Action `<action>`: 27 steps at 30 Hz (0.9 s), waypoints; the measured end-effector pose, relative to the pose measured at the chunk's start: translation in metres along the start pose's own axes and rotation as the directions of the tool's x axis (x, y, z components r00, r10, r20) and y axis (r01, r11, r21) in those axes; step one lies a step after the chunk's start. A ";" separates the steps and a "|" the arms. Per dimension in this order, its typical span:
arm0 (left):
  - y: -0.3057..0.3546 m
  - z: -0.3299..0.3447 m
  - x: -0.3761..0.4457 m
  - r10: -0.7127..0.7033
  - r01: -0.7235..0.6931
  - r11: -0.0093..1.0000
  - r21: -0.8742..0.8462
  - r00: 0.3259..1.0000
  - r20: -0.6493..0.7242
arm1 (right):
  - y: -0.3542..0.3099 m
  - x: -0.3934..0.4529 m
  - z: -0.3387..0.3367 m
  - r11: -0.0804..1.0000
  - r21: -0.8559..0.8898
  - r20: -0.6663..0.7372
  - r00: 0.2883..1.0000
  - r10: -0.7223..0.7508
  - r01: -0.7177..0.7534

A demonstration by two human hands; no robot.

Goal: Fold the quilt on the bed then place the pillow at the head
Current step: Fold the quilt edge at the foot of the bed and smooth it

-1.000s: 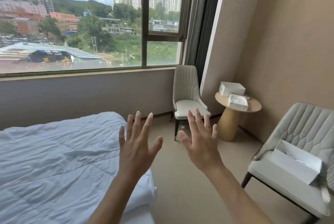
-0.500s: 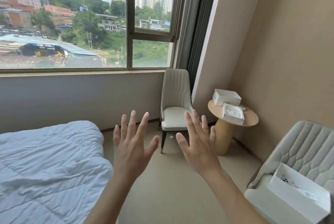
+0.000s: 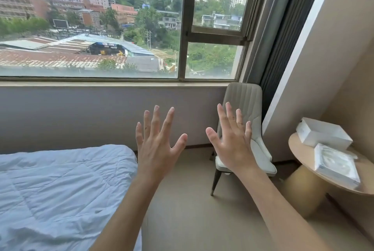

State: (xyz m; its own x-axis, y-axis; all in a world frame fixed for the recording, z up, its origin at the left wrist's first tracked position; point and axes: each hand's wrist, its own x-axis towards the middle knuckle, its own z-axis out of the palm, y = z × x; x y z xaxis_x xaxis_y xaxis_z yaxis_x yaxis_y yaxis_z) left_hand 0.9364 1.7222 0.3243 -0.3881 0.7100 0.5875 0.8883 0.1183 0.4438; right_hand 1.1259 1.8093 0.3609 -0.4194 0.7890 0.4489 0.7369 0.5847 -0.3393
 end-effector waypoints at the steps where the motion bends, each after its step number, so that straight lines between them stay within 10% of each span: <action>1: -0.007 0.014 0.017 -0.011 0.011 1.000 0.011 1.000 -0.001 | 0.007 0.021 0.013 1.000 0.014 0.002 1.000 -0.015 0.015; 12: -0.116 0.154 0.225 -0.228 0.229 0.966 0.120 0.973 -0.017 | 0.063 0.295 0.175 0.983 0.158 0.160 0.979 -0.124 0.098; 27: -0.413 0.210 0.396 -0.556 0.605 0.780 0.157 0.787 -0.269 | -0.101 0.583 0.446 0.857 0.344 0.355 0.792 -0.496 0.383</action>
State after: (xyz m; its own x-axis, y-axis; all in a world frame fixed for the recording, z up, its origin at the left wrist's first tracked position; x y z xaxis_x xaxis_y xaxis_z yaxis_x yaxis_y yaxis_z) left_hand 0.4673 2.1002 0.2312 -0.8651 0.3062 0.3972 0.4968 0.6314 0.5954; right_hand 0.5706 2.2940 0.2879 -0.8863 0.4017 0.2304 0.2888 0.8684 -0.4031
